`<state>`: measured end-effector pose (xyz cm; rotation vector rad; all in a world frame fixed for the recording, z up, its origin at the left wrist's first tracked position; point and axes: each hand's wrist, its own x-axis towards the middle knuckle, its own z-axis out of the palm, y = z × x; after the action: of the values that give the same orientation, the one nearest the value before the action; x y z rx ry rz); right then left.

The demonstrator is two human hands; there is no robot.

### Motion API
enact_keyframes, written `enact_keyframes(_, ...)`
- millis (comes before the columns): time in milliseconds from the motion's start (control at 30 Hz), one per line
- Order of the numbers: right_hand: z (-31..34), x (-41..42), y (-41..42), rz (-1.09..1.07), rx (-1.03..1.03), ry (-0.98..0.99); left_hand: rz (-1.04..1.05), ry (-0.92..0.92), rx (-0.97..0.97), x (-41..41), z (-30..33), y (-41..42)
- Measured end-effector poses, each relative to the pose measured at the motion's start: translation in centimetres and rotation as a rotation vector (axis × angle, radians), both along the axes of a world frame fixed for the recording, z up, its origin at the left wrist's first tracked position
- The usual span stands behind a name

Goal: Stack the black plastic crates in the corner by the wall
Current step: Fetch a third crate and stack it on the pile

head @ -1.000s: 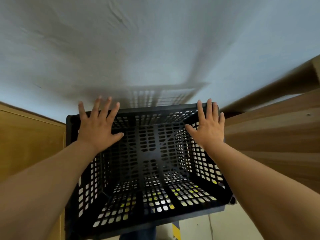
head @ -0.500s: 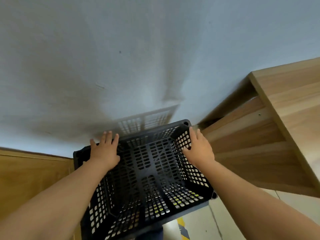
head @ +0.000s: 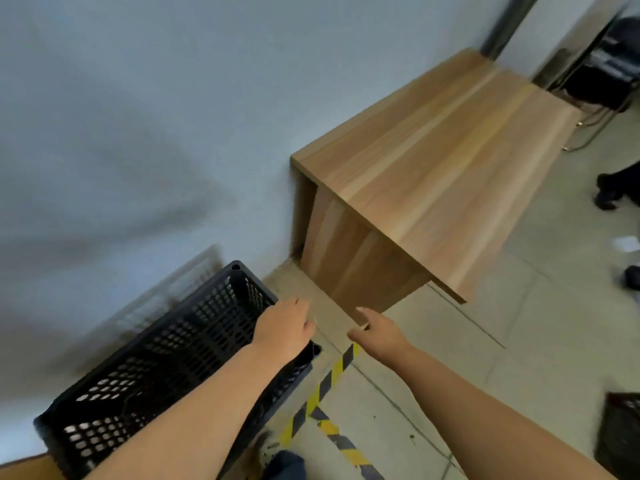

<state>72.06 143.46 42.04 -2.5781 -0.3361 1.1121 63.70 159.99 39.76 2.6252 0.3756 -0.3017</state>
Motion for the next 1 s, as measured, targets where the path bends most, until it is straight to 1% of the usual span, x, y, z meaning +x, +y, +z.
enact_keyframes(100,1.9,-0.7,-6.0,-0.138,0.059,0.022,-0.080,0.018,-0.100,1.4,2.3,-5.5)
enact_keyframes(200,3.4,-1.9,-12.7,-0.259,0.092,0.049,-0.134,0.147,-0.261,2.1,3.9,-11.4)
enact_keyframes(300,4.4,-3.8,-20.3,-0.373,0.124,0.076,-0.246,0.276,-0.335,2.1,5.1,-18.0)
enact_keyframes(467,5.8,-7.5,-33.5,-0.529,0.146,0.049,-0.323,0.314,-0.439,1.4,6.2,-29.4)
enact_keyframes(567,6.6,-10.3,-41.7,-0.646,0.154,0.010,-0.370,0.299,-0.418,1.3,6.1,-36.3)
enact_keyframes(633,6.8,-12.2,-47.2,-0.745,0.154,-0.014,-0.449,0.293,-0.360,1.2,5.9,-40.7)
enact_keyframes(733,7.3,-15.0,-54.4,-0.924,0.138,-0.063,-0.539,0.312,-0.348,1.1,6.1,-47.0)
enact_keyframes(867,8.1,-17.8,-61.4,-1.092,0.142,-0.094,-0.630,0.327,-0.357,1.6,6.2,-53.5)
enact_keyframes(1000,8.5,-19.1,-66.1,-1.185,0.148,-0.094,-0.673,0.285,-0.379,3.4,5.9,-58.9)
